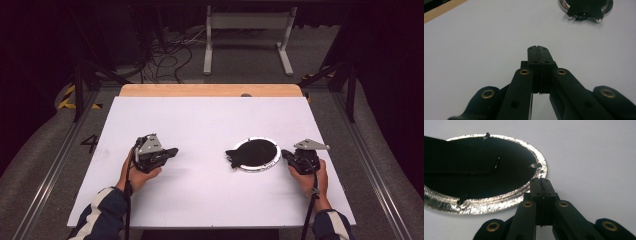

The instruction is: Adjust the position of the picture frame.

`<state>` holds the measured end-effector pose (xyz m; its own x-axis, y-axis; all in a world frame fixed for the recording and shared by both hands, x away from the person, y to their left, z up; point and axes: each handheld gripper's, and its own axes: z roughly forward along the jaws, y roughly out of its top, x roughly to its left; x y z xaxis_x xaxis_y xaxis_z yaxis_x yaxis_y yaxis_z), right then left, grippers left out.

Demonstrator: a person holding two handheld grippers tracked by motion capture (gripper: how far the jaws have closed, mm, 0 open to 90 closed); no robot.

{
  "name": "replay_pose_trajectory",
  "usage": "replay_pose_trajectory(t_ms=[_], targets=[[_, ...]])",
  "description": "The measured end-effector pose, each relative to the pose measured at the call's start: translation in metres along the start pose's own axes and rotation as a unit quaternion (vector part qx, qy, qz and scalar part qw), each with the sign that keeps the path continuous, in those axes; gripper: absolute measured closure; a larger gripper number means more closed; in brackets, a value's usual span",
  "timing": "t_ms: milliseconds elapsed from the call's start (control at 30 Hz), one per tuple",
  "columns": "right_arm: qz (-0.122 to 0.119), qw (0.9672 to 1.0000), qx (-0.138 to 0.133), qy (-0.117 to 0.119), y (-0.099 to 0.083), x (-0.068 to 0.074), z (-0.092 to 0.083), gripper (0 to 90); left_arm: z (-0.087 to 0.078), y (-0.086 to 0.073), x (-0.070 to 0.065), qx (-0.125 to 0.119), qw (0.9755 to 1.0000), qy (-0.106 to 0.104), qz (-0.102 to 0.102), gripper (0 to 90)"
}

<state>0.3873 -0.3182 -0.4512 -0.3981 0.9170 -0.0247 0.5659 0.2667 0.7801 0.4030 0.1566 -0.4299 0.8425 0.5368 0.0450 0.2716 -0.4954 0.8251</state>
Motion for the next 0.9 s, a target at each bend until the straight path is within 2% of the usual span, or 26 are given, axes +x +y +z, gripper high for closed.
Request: replay_pose_trajectory(t_ms=[67,200,367,500,600,733,833,900], targets=[[0.003,0.9999,0.003,-0.01,0.004,-0.002,0.004,90.0,0.009,0.006,-0.001,0.006,1.0,-0.005,0.003,89.9],[0.01,0.9996,0.019,-0.017,0.006,-0.005,0.014,90.0,0.027,0.016,0.0,0.007,0.9998,-0.017,-0.004,89.9],[0.028,0.9994,0.016,-0.013,0.011,-0.01,0.021,90.0,0.05,0.026,-0.003,0.023,0.9994,-0.024,-0.002,89.9],[0.008,0.9998,0.017,-0.007,0.014,-0.004,0.025,90.0,0.064,0.033,-0.006,0.036,0.9989,-0.028,0.005,89.9],[-0.011,0.9997,0.017,0.01,0.017,0.004,0.03,90.0,0.073,0.037,-0.009,0.044,0.9985,-0.034,0.004,89.9],[-0.03,0.9991,0.027,0.016,0.025,0.016,0.036,90.0,0.078,0.039,-0.011,0.053,0.9981,-0.031,0.008,89.8],[-0.033,0.9988,0.027,0.024,0.027,0.022,0.039,90.0,0.084,0.04,-0.012,0.064,0.9975,-0.03,0.011,89.8],[-0.033,0.9987,0.025,0.03,0.028,0.026,0.04,90.0,0.087,0.039,-0.012,0.065,0.9973,-0.032,0.006,89.8]])
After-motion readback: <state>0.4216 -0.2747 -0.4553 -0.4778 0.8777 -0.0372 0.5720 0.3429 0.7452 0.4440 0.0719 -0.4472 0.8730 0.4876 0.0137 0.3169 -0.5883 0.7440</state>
